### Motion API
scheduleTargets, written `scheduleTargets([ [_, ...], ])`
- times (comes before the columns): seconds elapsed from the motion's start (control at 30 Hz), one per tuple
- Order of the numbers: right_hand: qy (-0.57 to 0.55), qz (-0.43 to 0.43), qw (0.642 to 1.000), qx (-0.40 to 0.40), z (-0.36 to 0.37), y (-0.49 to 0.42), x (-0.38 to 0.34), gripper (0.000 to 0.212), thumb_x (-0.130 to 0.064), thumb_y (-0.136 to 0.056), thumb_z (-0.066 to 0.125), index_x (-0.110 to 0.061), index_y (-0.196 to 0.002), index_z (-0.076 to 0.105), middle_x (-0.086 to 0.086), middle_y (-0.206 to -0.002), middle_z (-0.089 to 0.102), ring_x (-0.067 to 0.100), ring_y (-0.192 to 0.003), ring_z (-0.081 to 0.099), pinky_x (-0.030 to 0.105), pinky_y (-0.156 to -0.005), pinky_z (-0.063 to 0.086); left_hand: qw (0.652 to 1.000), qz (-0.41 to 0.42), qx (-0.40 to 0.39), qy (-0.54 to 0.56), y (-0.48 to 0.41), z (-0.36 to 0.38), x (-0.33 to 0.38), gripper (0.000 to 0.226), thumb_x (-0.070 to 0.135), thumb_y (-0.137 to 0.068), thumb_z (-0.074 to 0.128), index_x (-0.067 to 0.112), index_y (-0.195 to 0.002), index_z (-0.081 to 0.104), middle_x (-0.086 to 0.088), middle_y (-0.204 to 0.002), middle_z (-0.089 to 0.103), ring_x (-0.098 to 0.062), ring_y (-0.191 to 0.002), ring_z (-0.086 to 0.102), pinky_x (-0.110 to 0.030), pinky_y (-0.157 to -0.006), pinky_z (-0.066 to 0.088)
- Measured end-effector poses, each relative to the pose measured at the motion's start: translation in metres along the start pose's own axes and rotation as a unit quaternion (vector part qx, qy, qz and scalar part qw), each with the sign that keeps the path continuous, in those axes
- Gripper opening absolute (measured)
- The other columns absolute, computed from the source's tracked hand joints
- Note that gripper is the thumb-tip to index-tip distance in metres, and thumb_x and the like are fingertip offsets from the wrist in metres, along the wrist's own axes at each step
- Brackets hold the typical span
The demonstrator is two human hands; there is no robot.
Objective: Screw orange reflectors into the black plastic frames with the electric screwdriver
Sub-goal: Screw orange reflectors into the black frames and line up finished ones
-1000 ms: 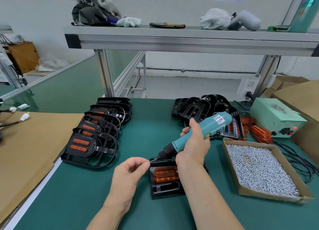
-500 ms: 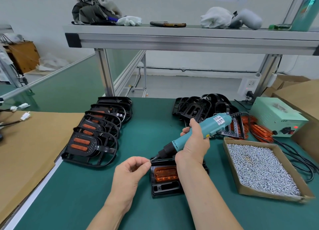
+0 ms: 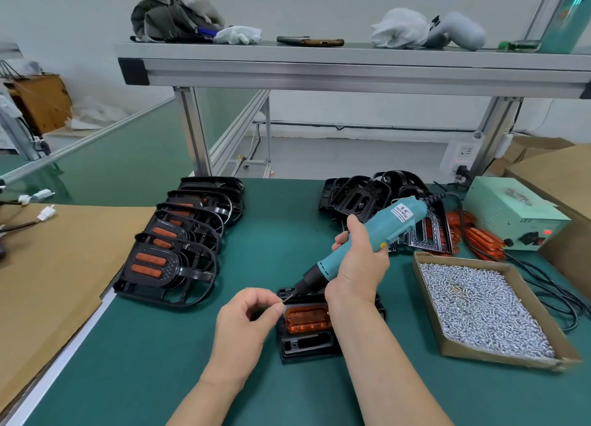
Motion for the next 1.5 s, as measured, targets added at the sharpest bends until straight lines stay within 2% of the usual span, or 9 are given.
scheduleTargets([
  [0.23, 0.011, -0.006, 1.0, 0.016, -0.007, 0.001, -0.002, 0.018, -0.025, -0.084, 0.073, -0.021, -0.091, 0.057, -0.004, -0.056, 0.06, 0.01, -0.049, 0.054, 0.029, -0.06, 0.046, 0.973, 0.162, 0.036, -0.162, 0.012, 0.004, 0.032, 0.032, -0.006, -0.076, 0.079, 0.024, -0.074, 0.067, 0.013, -0.087, 0.067, -0.011, -0.091, 0.064, -0.011, -0.081, 0.043],
  [0.5, 0.008, -0.071, 0.997, -0.043, 0.009, 0.011, -0.017, 0.021, -0.024, -0.08, 0.074, -0.015, -0.087, 0.056, -0.002, -0.055, 0.057, 0.012, -0.048, 0.052, 0.021, -0.051, 0.047, 0.965, 0.18, 0.016, -0.189, 0.015, 0.012, 0.037, 0.028, -0.005, -0.076, 0.079, 0.02, -0.083, 0.071, 0.014, -0.088, 0.068, -0.007, -0.094, 0.063, -0.014, -0.085, 0.044],
  [0.57, 0.007, -0.091, 0.994, -0.056, 0.014, 0.012, -0.025, 0.019, -0.02, -0.082, 0.074, -0.014, -0.085, 0.056, -0.002, -0.054, 0.056, 0.011, -0.047, 0.05, 0.02, -0.05, 0.047, 0.97, 0.167, 0.008, -0.177, 0.017, 0.011, 0.037, 0.036, 0.0, -0.078, 0.08, 0.028, -0.097, 0.069, 0.015, -0.096, 0.069, -0.006, -0.102, 0.063, -0.017, -0.092, 0.045],
  [0.63, 0.015, -0.113, 0.991, -0.07, 0.018, 0.013, -0.034, 0.018, -0.016, -0.086, 0.074, -0.014, -0.083, 0.056, -0.002, -0.053, 0.056, 0.011, -0.047, 0.05, 0.021, -0.051, 0.046, 0.979, 0.133, -0.01, -0.152, 0.015, 0.011, 0.032, 0.052, 0.014, -0.078, 0.08, 0.032, -0.123, 0.06, 0.017, -0.112, 0.067, -0.006, -0.115, 0.059, -0.017, -0.1, 0.041],
  [0.73, 0.029, -0.149, 0.983, -0.107, 0.026, 0.016, -0.046, 0.018, -0.014, -0.085, 0.074, -0.015, -0.079, 0.056, -0.001, -0.054, 0.055, 0.012, -0.048, 0.049, 0.022, -0.052, 0.046, 0.98, 0.059, -0.119, -0.15, 0.015, 0.029, 0.015, 0.102, 0.046, -0.068, 0.076, 0.045, -0.153, 0.019, 0.034, -0.145, 0.036, 0.012, -0.137, 0.032, -0.013, -0.108, 0.026],
  [0.8, 0.04, -0.167, 0.975, -0.14, 0.034, 0.021, -0.049, 0.017, -0.015, -0.084, 0.073, -0.013, -0.078, 0.057, -0.001, -0.055, 0.054, 0.012, -0.048, 0.049, 0.023, -0.052, 0.045, 0.962, 0.043, -0.179, -0.2, 0.017, 0.043, 0.008, 0.126, 0.055, -0.06, 0.078, 0.055, -0.151, -0.009, 0.041, -0.144, 0.02, 0.014, -0.139, 0.023, -0.02, -0.112, 0.027],
  [0.9, 0.058, -0.185, 0.965, -0.178, 0.042, 0.029, -0.05, 0.017, -0.016, -0.083, 0.073, -0.013, -0.078, 0.057, -0.001, -0.056, 0.053, 0.013, -0.048, 0.05, 0.024, -0.051, 0.045, 0.951, 0.029, -0.193, -0.24, 0.017, 0.047, 0.004, 0.141, 0.058, -0.052, 0.082, 0.062, -0.141, -0.026, 0.025, -0.15, 0.025, 0.002, -0.142, 0.031, -0.034, -0.115, 0.034],
  [1.13, 0.089, -0.192, 0.951, -0.224, 0.056, 0.039, -0.037, 0.019, -0.018, -0.083, 0.073, -0.007, -0.079, 0.058, 0.003, -0.058, 0.055, 0.015, -0.049, 0.05, 0.026, -0.051, 0.046, 0.956, 0.03, -0.183, -0.229, 0.013, 0.043, 0.002, 0.147, 0.061, -0.048, 0.085, 0.062, -0.138, -0.032, 0.021, -0.155, 0.034, -0.005, -0.135, 0.045, -0.039, -0.111, 0.041],
  [1.5, 0.113, -0.188, 0.952, -0.215, 0.058, 0.038, -0.024, 0.02, -0.022, -0.08, 0.074, -0.015, -0.073, 0.058, 0.001, -0.052, 0.054, 0.017, -0.047, 0.048, 0.027, -0.049, 0.044, 0.955, 0.037, -0.186, -0.226, 0.011, 0.044, 0.0, 0.149, 0.06, -0.049, 0.085, 0.059, -0.14, -0.032, 0.024, -0.151, 0.038, -0.003, -0.131, 0.048, -0.038, -0.107, 0.044],
])
Point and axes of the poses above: each hand's wrist, its own y-axis away from the middle knuckle, its own z-axis out of the palm, x = y × z, the point moved 10 cm from there along -y, towards the middle knuckle
